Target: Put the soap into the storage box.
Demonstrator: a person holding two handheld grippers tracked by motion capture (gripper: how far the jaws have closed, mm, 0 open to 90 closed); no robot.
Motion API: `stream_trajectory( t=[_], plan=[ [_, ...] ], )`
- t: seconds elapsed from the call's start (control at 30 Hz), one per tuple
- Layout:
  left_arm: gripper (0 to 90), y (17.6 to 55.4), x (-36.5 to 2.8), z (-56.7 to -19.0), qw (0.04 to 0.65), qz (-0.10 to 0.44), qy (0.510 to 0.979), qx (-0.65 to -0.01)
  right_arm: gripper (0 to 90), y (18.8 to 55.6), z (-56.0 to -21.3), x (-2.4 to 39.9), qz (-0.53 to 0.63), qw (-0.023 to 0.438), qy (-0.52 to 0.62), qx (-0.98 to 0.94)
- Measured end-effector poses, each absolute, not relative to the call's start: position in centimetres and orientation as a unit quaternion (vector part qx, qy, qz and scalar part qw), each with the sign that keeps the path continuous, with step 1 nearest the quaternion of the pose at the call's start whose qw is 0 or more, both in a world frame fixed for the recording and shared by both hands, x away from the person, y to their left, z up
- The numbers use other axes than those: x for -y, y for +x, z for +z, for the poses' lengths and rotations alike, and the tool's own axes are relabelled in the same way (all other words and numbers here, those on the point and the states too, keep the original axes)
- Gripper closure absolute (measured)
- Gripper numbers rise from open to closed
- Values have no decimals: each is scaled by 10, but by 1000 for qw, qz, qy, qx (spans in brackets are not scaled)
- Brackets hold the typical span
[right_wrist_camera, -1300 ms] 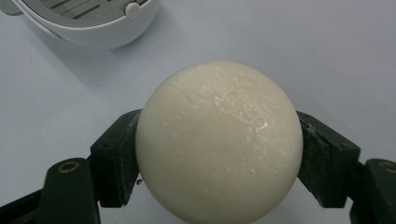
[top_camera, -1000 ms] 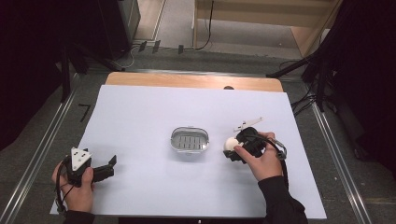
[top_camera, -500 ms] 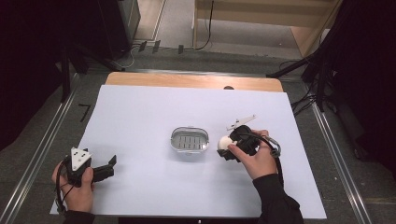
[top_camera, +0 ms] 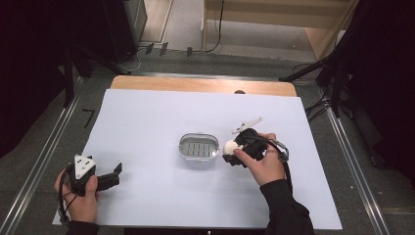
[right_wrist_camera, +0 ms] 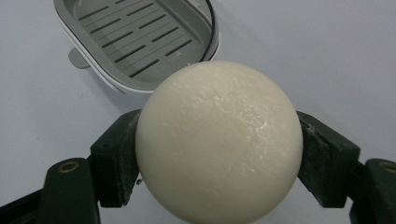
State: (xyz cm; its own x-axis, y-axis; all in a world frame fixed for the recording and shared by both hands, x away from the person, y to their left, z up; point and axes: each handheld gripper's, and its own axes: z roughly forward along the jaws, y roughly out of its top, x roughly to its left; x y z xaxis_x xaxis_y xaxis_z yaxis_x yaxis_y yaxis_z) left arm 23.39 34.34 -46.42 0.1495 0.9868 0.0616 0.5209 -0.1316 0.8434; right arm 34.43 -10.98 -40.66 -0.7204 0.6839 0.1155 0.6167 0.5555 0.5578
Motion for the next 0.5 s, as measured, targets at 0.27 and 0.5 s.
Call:
stream_trajectory(
  t=[0.27, 0.5],
  plan=[
    [2, 234, -343, -464, 347, 335, 674, -560, 252, 346, -403, 103, 293, 58, 363, -882],
    [2, 234, -343, -464, 348, 334, 674, -559, 252, 348, -399, 95, 293, 57, 357, -885]
  ],
)
